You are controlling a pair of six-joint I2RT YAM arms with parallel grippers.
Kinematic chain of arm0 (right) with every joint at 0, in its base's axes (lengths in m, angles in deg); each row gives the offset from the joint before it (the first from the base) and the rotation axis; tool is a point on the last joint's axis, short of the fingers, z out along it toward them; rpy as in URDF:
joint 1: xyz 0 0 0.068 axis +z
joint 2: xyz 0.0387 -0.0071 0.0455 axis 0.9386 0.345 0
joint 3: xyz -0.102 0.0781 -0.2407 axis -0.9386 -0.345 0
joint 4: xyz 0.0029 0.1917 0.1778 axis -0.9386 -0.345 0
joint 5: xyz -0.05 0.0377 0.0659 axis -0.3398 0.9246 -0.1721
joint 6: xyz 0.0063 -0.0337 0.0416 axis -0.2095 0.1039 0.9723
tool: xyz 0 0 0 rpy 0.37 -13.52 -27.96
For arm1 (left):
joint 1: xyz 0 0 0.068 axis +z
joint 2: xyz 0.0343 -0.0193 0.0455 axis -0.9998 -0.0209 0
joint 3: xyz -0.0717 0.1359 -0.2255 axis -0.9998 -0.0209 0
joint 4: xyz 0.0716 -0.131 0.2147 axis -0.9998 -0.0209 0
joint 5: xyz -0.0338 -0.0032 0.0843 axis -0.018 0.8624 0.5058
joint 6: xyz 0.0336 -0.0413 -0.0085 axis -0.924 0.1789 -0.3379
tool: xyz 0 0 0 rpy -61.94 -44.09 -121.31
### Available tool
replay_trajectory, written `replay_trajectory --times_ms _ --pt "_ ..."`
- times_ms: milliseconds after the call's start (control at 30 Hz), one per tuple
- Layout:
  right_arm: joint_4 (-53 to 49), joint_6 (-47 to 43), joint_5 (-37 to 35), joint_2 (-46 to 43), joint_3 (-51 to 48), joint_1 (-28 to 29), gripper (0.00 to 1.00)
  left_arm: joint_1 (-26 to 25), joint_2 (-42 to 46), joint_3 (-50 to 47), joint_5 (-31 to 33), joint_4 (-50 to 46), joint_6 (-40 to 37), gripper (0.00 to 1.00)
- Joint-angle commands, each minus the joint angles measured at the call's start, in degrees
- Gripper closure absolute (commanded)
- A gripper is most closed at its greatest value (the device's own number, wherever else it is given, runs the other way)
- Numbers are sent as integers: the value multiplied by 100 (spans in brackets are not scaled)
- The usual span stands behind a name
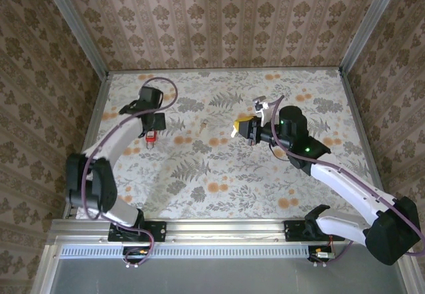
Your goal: Unlock with the key
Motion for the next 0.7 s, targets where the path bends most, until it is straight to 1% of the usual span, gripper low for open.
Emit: replay_trajectory --times_ms 0,100,200,267,300,367,467,533,667 --pt "259 67 36 -214 -86 -20 99 110 -656 482 17 -1007 -411 34" --pt "278 79 79 -234 -121 -21 99 228 -1184 802 -266 -1210 -492 37" --pt "291 72 61 -236 -148 -21 99 364 -1401 929 -484 -1309 -502 40" --pt "345 82 58 -217 -166 -20 99 443 -1428 896 -463 -1293 -525 37" --pt "371 92 66 -201 -179 -21 99 511 -1449 894 -577 -1288 -550 36" --pt "442 137 108 -173 -200 -21 99 668 -1569 909 -1006 -1284 -636 35" --pt "534 205 127 -137 -236 -21 99 678 -1698 965 -1161 -1260 -804 33" --pt "582 246 158 -112 -245 -17 99 714 -1753 922 -1299 -1164 -854 33" --pt "572 245 150 -126 -256 -21 100 870 -1935 971 -1306 -1161 -837 35"
